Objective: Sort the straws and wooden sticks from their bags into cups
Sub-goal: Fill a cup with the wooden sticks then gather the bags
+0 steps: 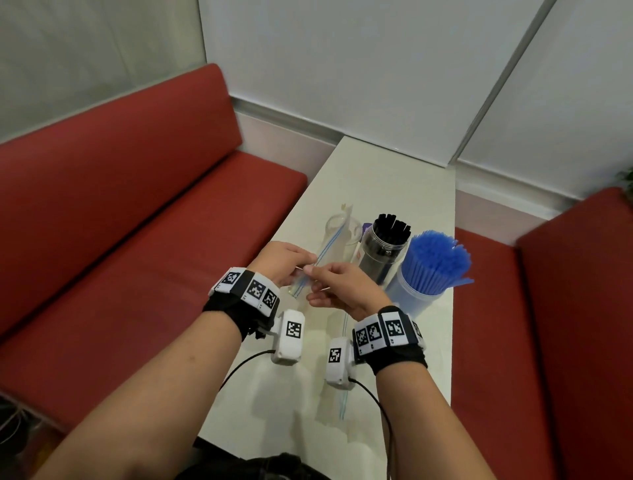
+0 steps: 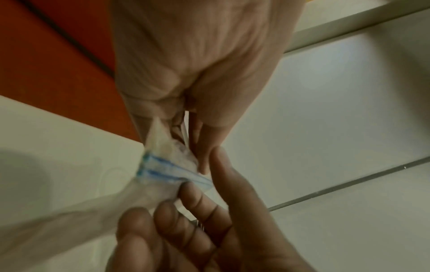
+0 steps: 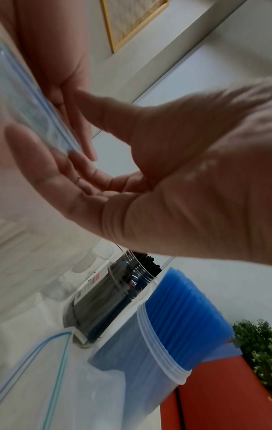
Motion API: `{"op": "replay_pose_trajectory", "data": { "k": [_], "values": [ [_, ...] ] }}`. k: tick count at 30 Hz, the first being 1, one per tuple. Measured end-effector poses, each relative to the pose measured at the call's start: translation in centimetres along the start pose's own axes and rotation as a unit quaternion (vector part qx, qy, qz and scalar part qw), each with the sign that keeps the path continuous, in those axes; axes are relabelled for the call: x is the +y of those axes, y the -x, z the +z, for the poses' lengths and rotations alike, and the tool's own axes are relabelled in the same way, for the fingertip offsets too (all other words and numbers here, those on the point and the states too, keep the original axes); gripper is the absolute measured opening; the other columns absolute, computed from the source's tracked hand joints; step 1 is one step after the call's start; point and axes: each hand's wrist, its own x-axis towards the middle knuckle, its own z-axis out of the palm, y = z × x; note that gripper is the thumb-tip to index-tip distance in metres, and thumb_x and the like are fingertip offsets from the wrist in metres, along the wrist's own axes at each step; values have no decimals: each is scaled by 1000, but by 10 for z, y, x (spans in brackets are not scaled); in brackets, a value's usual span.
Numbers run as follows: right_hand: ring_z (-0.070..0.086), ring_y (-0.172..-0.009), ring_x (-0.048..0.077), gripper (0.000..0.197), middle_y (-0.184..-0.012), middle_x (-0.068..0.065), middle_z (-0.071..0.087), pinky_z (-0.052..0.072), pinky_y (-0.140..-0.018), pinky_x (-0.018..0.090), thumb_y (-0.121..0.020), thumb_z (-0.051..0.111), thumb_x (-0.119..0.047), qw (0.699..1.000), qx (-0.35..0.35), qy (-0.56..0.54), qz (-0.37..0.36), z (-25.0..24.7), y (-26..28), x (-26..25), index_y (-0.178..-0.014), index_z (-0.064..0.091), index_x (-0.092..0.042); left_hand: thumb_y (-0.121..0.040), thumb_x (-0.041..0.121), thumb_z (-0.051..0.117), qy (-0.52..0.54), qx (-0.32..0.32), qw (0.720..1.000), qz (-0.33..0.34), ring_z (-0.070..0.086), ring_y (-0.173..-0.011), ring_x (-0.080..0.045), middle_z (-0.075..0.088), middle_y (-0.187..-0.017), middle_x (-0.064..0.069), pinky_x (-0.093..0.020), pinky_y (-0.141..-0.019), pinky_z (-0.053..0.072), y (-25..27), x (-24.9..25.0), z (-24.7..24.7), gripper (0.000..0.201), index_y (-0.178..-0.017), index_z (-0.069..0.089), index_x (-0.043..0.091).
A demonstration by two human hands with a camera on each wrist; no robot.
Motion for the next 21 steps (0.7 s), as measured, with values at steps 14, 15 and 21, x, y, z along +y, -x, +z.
{"op": "replay_pose_trajectory", "data": {
  "k": [14,15,21],
  "values": [
    [70,-76,30,22,-93,25,64,65,-70,36,-89,60,16,998,58,27,-26,17,8,-12,-107,57,3,-80,6,78,-143,-137,980,-3,74,-73,-28,75,-79,-16,-34,-69,61,-3,30,-10,17,-94,71,1],
    [69,-72,30,19,-91,25,65,65,-68,36,-91,59,14,997,66,41,-27,19,9,-11,-106,57,4,-80,7,78,-171,-131,977,1,73,-70,-27,74,-77,-15,-36,-73,61,-5,29,-9,16,-94,72,1],
    [64,-55,22,13,-80,22,65,57,-47,29,-101,51,3,985,148,67,-64,23,7,-3,-95,63,3,-83,14,64,-247,-127,961,13,75,-72,-29,74,-76,-21,-39,-78,61,-14,24,-1,18,-84,71,-3]
  ]
}}
